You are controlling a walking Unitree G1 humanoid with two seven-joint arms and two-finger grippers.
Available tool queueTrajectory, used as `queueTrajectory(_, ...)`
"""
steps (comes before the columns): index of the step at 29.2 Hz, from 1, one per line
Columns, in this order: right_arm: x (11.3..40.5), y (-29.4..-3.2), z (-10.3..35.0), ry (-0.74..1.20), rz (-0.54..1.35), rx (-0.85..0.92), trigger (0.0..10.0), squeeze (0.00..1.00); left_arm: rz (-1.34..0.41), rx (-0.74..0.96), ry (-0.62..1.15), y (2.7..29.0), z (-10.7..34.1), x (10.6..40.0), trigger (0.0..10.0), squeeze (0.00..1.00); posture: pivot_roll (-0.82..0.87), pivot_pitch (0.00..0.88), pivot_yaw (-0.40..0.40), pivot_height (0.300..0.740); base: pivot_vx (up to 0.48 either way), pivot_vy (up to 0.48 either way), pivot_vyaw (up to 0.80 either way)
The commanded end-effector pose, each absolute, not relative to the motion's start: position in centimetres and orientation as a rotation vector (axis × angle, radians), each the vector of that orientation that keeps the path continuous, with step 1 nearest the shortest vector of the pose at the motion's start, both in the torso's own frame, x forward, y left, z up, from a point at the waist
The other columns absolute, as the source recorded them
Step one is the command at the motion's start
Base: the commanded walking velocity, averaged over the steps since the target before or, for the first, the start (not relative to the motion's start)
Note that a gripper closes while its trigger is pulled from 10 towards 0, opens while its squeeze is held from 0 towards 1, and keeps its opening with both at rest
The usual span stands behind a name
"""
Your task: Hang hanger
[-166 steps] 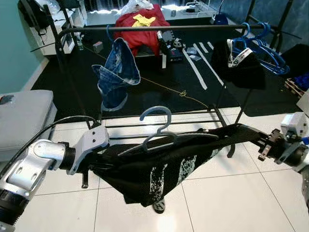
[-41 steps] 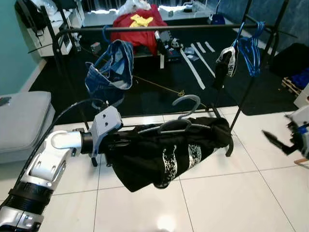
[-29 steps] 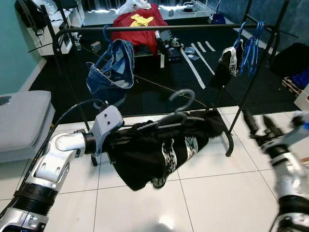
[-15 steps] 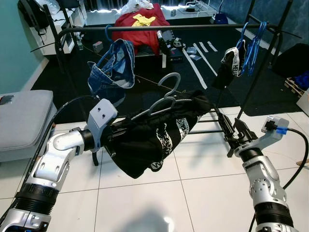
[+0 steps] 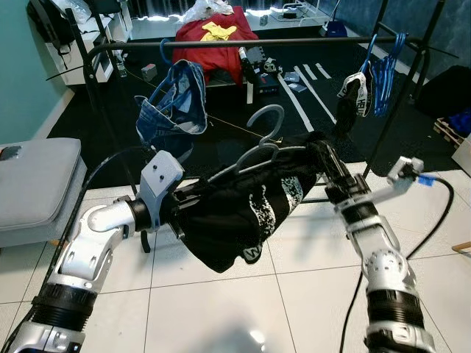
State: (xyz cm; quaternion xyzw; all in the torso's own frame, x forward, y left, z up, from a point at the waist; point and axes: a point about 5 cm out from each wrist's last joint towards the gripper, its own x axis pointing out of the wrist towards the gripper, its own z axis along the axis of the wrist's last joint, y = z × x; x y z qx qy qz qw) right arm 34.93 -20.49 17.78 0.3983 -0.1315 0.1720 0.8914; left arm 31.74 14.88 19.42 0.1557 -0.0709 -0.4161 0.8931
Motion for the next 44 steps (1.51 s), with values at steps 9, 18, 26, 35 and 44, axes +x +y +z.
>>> queueTrajectory(9,35.4,-21.2,17.3,-0.220,0.289,0.820,10.0,0.00,-0.889,0.315,-0.205,14.8,20.2,31.2,0.0,0.00,0.06,0.097,0.047,0.740,0.000,0.000,0.00)
queueTrajectory(18,35.6,-21.8,17.3,-0.218,0.263,0.813,10.0,0.00,-0.892,0.315,-0.205,14.8,20.2,31.2,0.0,0.00,0.06,0.100,0.046,0.740,0.000,0.000,0.00)
queueTrajectory(26,35.4,-21.8,17.7,-0.248,0.257,0.669,0.0,0.00,-0.887,0.319,-0.196,14.9,20.1,31.3,0.0,0.00,0.06,0.103,0.048,0.740,0.000,0.000,0.00)
queueTrajectory(35,35.4,-21.4,17.8,-0.262,0.252,0.585,0.0,0.00,-0.886,0.324,-0.189,14.9,20.0,31.3,0.0,0.00,0.06,0.103,0.046,0.740,0.000,0.000,0.00)
queueTrajectory(44,35.5,-21.4,18.2,-0.261,0.234,0.344,0.0,0.00,-0.900,0.364,-0.156,15.0,19.6,31.2,0.0,0.00,0.06,0.103,0.048,0.740,0.000,0.000,0.00)
